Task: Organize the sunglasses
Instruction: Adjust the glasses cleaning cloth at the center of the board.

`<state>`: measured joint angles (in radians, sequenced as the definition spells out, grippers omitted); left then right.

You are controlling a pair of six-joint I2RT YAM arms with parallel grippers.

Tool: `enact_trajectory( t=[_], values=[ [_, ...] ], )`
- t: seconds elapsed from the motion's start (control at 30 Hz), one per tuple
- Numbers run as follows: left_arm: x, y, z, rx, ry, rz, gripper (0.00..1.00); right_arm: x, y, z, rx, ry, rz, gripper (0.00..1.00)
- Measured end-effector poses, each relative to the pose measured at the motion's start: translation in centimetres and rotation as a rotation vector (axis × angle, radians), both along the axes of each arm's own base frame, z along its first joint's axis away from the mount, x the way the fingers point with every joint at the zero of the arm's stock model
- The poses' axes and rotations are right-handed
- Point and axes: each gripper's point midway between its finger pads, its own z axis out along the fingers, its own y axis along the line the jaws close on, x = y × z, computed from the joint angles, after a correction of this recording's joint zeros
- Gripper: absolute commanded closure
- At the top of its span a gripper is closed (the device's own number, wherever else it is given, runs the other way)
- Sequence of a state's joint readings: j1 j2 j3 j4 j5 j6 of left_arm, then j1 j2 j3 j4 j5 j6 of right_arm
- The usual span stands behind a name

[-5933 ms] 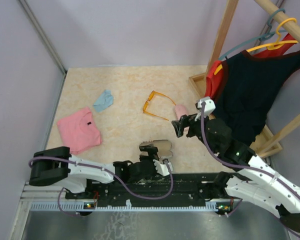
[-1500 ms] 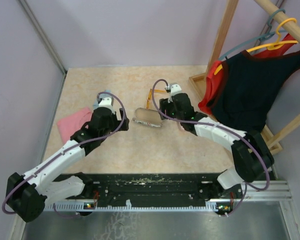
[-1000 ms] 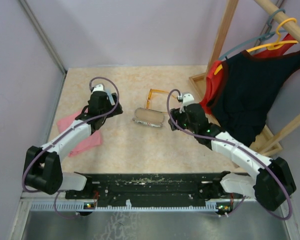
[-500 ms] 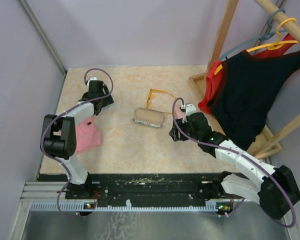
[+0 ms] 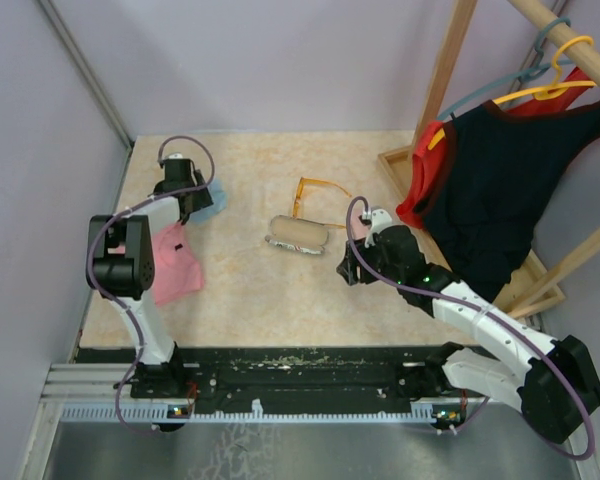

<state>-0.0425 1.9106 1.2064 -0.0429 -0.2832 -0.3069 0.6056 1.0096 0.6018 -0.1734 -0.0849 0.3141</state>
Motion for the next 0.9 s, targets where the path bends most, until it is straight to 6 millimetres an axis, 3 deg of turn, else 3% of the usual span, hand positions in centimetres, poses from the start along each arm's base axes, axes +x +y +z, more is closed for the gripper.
enact_trajectory(
  t=[0.17, 0.3, 0.63, 0.73, 0.9],
  values=[
    [0.6, 0.3, -1.5, -0.021, 0.017, -0.044, 0.2, -0.2, 0.2, 0.0, 0.003, 0.001, 0.017, 0.42],
    [1.4, 0.6, -1.9, -0.034, 0.014, -0.068, 0.3, -0.3, 0.3, 0.0, 0.007, 0.004, 0.025, 0.42],
    [2.7, -0.3, -2.0, -0.079, -0.014, -0.148, 0.75, -0.3, 0.4, -0.2, 0.004, 0.013, 0.03, 0.42],
    [2.6, -1.0, -2.0, -0.102, -0.014, -0.178, 0.95, -0.3, 0.4, -0.4, 0.001, 0.019, 0.03, 0.42],
    [2.3, -1.4, -0.8, -0.12, -0.026, -0.194, 0.98, -0.6, 0.6, -0.4, 0.012, 0.029, 0.042, 0.42]
  ],
)
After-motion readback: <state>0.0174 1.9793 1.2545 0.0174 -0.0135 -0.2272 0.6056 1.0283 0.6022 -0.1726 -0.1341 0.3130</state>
